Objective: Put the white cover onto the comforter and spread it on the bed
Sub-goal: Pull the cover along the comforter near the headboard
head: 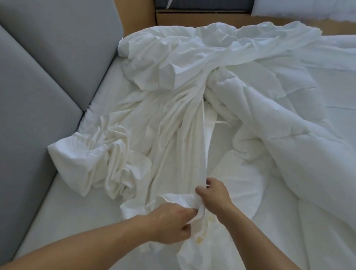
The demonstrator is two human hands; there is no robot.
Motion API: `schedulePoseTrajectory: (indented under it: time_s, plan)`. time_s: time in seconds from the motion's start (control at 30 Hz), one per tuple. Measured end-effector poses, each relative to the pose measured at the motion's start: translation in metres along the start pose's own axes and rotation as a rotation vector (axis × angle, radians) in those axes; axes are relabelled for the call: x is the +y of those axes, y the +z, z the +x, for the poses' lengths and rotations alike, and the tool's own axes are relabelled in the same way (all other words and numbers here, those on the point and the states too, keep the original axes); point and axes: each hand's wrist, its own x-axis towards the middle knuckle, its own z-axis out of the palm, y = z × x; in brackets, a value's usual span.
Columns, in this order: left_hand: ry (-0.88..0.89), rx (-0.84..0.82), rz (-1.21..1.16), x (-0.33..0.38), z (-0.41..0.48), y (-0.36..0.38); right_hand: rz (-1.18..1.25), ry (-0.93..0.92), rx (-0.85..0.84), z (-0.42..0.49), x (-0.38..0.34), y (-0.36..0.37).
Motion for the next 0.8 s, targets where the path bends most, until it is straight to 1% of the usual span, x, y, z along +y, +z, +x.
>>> schedulePoseTrajectory:
  time_s: [0.03, 0.07, 0.1, 0.13, 0.17, 0.2, 0.23, 0.27, 0.3, 0.37, 0.4, 0.43, 0.5, 0.53, 0.6, 0.67, 0.7, 0.73, 0.8]
  plan:
    - [-0.020, -0.043, -0.027, -0.001, -0.004, -0.006, -0.041, -0.035, 0.029, -0.002, -0.004, -0.001]
    - [-0.079, -0.067, -0.132, -0.005, -0.007, -0.014, -0.043, -0.061, 0.042, -0.006, -0.007, -0.004]
    - [-0.152, -0.042, -0.300, -0.009, -0.008, -0.024, -0.016, -0.095, 0.026, -0.012, -0.011, -0.008]
    - [-0.230, 0.046, -0.462, -0.017, -0.006, -0.033, 0.016, -0.141, -0.003, -0.017, -0.013, -0.010]
    - [-0.301, 0.178, -0.574, -0.024, 0.000, -0.045, 0.025, -0.184, -0.040, -0.024, -0.016, -0.011]
    - [-0.352, 0.310, -0.623, -0.030, 0.009, -0.058, 0.021, -0.228, -0.077, -0.029, -0.018, -0.011]
    - [-0.389, 0.396, -0.634, -0.034, 0.018, -0.072, -0.010, -0.261, -0.109, -0.035, -0.019, -0.010]
    - [-0.417, 0.438, -0.641, -0.034, 0.027, -0.086, -0.052, -0.297, -0.133, -0.037, -0.017, -0.007]
    - [-0.453, 0.439, -0.656, -0.031, 0.035, -0.100, -0.090, -0.324, -0.149, -0.041, -0.017, -0.004]
    - [-0.558, 0.385, -0.675, -0.022, 0.048, -0.118, -0.133, -0.371, -0.185, -0.043, -0.015, -0.001]
    - [-0.595, 0.344, -0.630, -0.019, 0.054, -0.121, -0.155, -0.397, -0.203, -0.043, -0.015, 0.000]
    - [-0.608, 0.315, -0.562, -0.017, 0.057, -0.122, -0.192, -0.404, -0.222, -0.044, -0.018, 0.000]
    - [-0.583, 0.330, -0.505, -0.018, 0.064, -0.116, -0.246, -0.425, -0.253, -0.043, -0.022, -0.003]
    - [-0.571, 0.366, -0.547, -0.019, 0.065, -0.114, -0.256, -0.423, -0.267, -0.039, -0.022, -0.006]
    - [-0.547, 0.466, -0.707, -0.026, 0.061, -0.112, -0.264, -0.374, -0.310, -0.033, -0.024, -0.016]
    - [-0.503, 0.564, -0.768, -0.032, 0.049, -0.113, -0.257, -0.303, -0.314, -0.024, -0.026, -0.027]
    - [-0.469, 0.589, -0.745, -0.034, 0.042, -0.113, -0.220, -0.273, -0.267, -0.021, -0.030, -0.032]
    - [-0.430, 0.597, -0.719, -0.036, 0.036, -0.112, -0.141, -0.254, -0.179, -0.017, -0.036, -0.035]
    - [-0.335, 0.591, -0.704, -0.034, 0.025, -0.113, 0.112, -0.269, 0.036, -0.011, -0.057, -0.037]
